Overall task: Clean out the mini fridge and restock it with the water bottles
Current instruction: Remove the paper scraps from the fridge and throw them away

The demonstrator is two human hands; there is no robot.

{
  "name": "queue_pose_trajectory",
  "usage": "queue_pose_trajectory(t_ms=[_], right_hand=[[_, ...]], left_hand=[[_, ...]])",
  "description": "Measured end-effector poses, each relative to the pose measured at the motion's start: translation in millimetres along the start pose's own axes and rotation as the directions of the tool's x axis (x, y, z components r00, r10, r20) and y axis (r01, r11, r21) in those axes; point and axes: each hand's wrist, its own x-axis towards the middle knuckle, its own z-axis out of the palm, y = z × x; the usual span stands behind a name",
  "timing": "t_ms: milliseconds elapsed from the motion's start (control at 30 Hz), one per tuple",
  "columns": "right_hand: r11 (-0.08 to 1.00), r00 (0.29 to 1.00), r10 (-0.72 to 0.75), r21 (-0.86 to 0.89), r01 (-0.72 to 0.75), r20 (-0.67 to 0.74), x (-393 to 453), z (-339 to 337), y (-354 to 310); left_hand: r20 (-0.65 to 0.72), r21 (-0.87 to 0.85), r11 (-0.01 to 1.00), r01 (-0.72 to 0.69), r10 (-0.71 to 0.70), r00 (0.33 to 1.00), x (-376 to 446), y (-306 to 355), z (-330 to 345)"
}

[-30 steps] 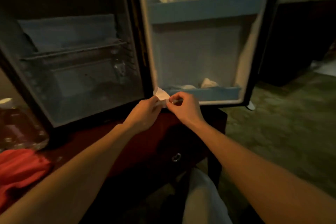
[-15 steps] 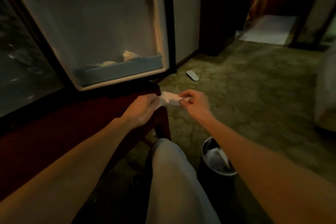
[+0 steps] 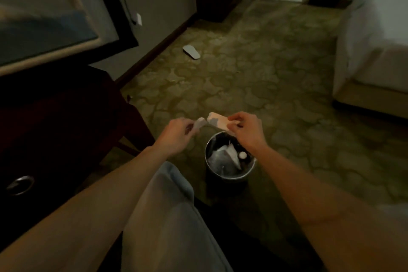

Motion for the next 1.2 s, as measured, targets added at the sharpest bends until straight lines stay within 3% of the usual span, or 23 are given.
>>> queue_pose_trajectory(t_ms=[200, 433, 700, 967, 1200], right_hand=[[0.989, 0.990, 0.130, -0.063, -0.134, -0.061, 21, -6, 74], [0.966, 0.972, 0.229, -0.110, -0.233, -0.047, 42, 9, 131], [0.939, 0.945, 0.299, -0.215, -0.267, 0.131, 58, 32, 162], [0.938, 0.953, 0.274, -0.254, -0.235, 0.131, 59, 31, 154], [0.964, 0.983, 0.095, -0.259, -0.053, 0.154, 58, 31, 84]], left_hand=[[0.052, -0.053, 0.989, 0.135, -0.132, 0.990, 40, 1, 67], [0.175, -0.003, 0.980, 0.197, -0.193, 0.965, 76, -9, 133], [0.300, -0.020, 0.962, 0.272, -0.253, 0.920, 103, -14, 171], [0.229, -0.033, 0.963, 0.268, -0.254, 0.940, 94, -27, 154], [0.075, 0.026, 0.969, 0.245, -0.246, 0.966, 61, -32, 92]])
